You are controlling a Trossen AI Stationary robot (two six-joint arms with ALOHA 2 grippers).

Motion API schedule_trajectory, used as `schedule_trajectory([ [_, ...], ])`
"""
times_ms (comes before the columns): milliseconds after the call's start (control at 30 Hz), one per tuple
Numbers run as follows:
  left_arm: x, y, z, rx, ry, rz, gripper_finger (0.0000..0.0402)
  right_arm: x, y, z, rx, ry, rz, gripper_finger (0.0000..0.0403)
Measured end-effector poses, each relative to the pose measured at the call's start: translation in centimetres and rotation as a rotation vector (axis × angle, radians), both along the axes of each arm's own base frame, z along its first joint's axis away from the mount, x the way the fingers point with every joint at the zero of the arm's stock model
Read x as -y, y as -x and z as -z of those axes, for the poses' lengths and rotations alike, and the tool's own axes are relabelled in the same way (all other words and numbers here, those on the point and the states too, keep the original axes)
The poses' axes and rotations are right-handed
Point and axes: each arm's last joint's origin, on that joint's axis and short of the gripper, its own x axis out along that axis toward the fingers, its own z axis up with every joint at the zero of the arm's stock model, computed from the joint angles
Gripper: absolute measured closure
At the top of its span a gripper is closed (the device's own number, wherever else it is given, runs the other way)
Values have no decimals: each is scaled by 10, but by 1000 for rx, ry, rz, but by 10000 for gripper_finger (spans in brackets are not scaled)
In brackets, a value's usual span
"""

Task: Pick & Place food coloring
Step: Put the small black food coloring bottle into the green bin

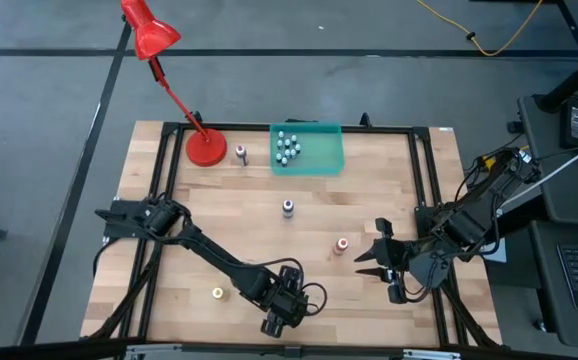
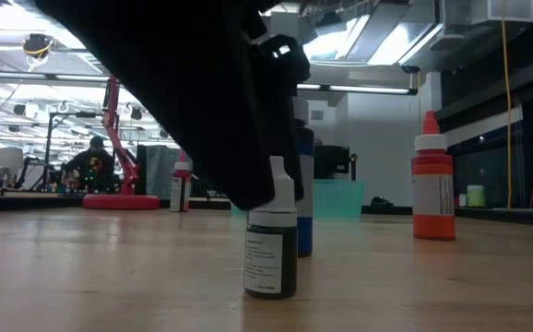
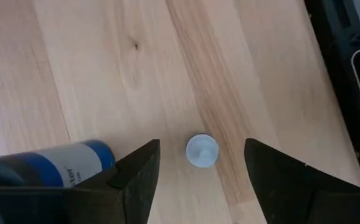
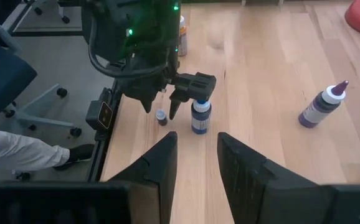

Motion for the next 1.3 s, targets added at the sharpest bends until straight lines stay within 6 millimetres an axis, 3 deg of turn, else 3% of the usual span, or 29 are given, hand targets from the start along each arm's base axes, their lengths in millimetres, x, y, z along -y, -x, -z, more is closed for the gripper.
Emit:
schedule_trajectory([
  [867, -8, -5, 4, -34, 44, 25, 250, 1, 1, 1, -10, 10, -1, 287],
  [1300, -7, -5, 3, -52, 95, 28, 332, 1, 1, 1, -9, 25, -13, 287],
])
